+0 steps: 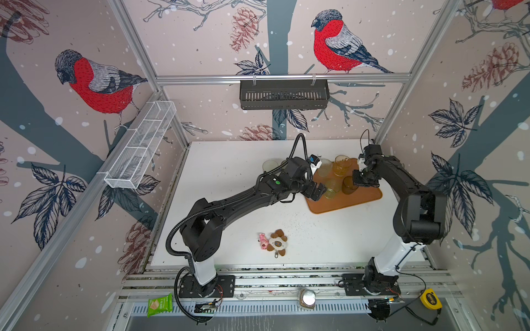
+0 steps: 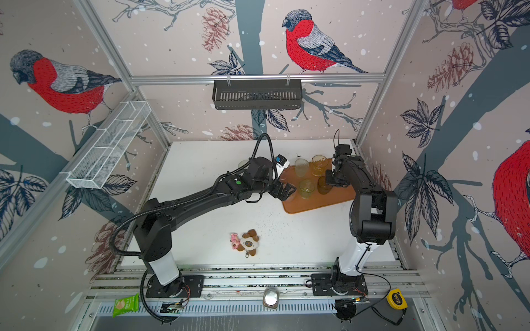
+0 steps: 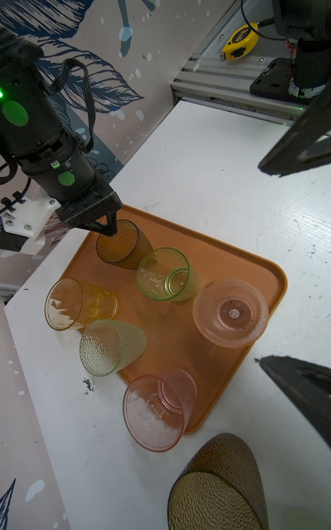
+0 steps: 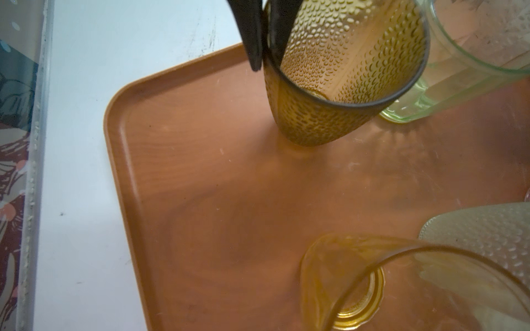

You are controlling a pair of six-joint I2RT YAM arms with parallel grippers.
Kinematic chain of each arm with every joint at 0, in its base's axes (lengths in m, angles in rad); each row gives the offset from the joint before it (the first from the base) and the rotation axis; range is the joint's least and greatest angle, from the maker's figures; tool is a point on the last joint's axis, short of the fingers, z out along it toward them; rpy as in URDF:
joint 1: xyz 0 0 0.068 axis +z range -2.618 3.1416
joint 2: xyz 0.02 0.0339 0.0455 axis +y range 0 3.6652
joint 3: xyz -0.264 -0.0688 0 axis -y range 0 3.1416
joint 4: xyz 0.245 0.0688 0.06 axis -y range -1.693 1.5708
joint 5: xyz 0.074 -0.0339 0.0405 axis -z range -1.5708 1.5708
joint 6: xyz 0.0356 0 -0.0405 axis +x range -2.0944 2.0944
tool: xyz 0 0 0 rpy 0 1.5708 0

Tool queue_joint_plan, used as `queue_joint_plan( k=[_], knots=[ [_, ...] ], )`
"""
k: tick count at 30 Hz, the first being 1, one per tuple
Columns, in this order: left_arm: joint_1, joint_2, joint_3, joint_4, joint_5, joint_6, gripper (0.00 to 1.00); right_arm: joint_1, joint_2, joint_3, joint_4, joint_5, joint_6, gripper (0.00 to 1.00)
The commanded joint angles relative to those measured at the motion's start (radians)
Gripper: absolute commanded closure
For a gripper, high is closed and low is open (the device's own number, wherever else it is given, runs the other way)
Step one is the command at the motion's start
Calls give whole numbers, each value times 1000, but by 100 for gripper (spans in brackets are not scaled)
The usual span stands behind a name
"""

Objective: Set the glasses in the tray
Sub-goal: 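Lower the olive glass upright onto the tray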

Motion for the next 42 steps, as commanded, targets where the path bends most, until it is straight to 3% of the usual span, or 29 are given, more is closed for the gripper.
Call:
queue_joint_plan(
  k=[1, 42],
  knots=[
    [-4, -1, 7, 17, -5, 16, 2, 4, 4, -3, 10, 11, -12, 98],
    [-4, 7, 19, 13, -13, 27, 2, 9, 22, 1, 8, 17, -17, 95]
  ],
)
